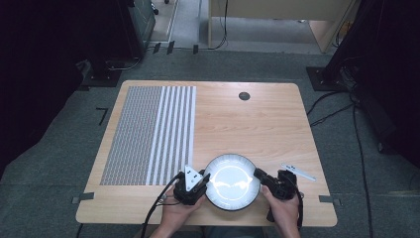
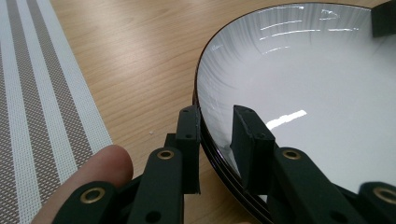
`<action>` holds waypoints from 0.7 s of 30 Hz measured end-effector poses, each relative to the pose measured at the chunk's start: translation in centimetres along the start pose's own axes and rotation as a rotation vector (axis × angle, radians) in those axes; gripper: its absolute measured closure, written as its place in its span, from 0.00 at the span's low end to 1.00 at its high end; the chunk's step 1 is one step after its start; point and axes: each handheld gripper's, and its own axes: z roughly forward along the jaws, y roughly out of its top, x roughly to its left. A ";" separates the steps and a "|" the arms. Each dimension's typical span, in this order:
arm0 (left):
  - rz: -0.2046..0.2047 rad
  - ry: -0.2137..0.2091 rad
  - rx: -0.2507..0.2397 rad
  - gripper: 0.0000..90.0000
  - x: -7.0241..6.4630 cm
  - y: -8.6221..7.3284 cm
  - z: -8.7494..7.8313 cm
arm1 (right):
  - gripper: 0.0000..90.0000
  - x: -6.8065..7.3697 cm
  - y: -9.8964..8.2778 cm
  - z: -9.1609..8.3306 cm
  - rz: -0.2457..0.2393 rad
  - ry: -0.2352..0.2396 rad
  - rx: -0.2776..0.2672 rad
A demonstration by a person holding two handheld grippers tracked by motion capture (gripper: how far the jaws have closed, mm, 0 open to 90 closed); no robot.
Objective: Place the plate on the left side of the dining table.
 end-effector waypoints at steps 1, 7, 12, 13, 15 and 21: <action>-0.001 -0.007 0.002 0.81 0.1 0.0 0.0 | 0.96 0.0 0.1 0.1 -0.014 0.003 -0.004; -0.020 -0.061 0.040 0.73 0.5 0.2 0.1 | 0.96 -0.6 0.1 0.1 0.045 0.043 0.002; -0.040 -0.083 0.041 0.72 0.8 0.4 -0.2 | 0.95 -1.1 0.2 0.1 0.082 0.075 0.011; -0.041 -0.087 0.037 0.72 0.8 0.5 -0.4 | 0.95 -1.3 0.3 0.2 0.089 0.087 0.022; -0.041 -0.094 0.036 0.72 0.8 0.7 -0.7 | 0.95 -1.4 0.3 0.2 0.097 0.093 0.024; -0.042 -0.130 0.043 0.73 1.0 1.1 -1.4 | 0.95 -1.7 0.4 0.1 0.098 0.114 0.036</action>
